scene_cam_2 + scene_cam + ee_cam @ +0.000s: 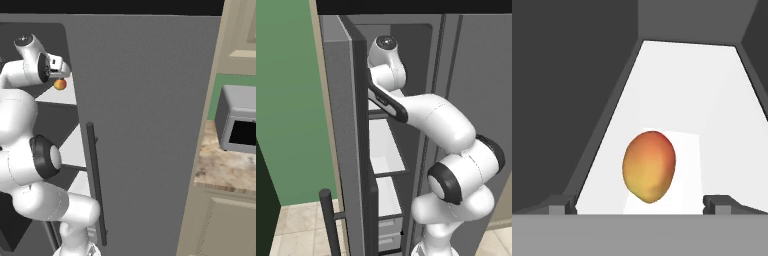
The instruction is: Take the fish, lemon, and mango from the freezer and place them in the bowl on the counter.
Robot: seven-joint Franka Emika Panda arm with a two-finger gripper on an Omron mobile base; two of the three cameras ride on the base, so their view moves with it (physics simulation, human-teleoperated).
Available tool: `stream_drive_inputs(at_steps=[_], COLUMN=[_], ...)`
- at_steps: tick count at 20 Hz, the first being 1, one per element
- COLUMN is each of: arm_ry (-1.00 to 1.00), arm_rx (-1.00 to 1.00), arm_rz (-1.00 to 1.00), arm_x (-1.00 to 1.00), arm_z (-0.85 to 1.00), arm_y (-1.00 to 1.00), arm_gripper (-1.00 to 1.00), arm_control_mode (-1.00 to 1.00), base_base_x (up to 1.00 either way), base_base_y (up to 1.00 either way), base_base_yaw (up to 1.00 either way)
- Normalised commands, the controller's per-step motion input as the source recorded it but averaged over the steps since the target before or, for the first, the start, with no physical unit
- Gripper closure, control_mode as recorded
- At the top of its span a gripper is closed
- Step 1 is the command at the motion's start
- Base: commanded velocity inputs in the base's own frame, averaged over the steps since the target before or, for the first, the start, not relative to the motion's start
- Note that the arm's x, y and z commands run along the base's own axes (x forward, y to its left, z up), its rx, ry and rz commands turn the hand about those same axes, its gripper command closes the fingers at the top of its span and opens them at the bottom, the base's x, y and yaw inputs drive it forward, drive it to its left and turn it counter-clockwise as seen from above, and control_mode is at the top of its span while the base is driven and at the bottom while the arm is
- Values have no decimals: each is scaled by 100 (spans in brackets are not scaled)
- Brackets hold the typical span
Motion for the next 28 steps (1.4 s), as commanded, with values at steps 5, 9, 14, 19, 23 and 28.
stream_drive_inputs(at_steps=[5, 9, 14, 19, 23, 28], arm_ry=[0, 0, 1, 2, 0, 0], arm_rx=[0, 0, -2, -2, -3, -3], arm_rz=[0, 0, 0, 0, 0, 0], arm_x=[49, 15, 1, 0, 1, 6], arm_z=[-22, -18, -17, -11, -8, -11], arm_y=[1, 1, 0, 1, 0, 0], arm_gripper=[-100, -100, -100, -100, -100, -100], arm_control_mode=[-100, -100, -100, -100, -100, -100], base_base_x=[0, 0, 0, 0, 0, 0], base_base_y=[0, 0, 0, 0, 0, 0], base_base_yaw=[0, 0, 0, 0, 0, 0])
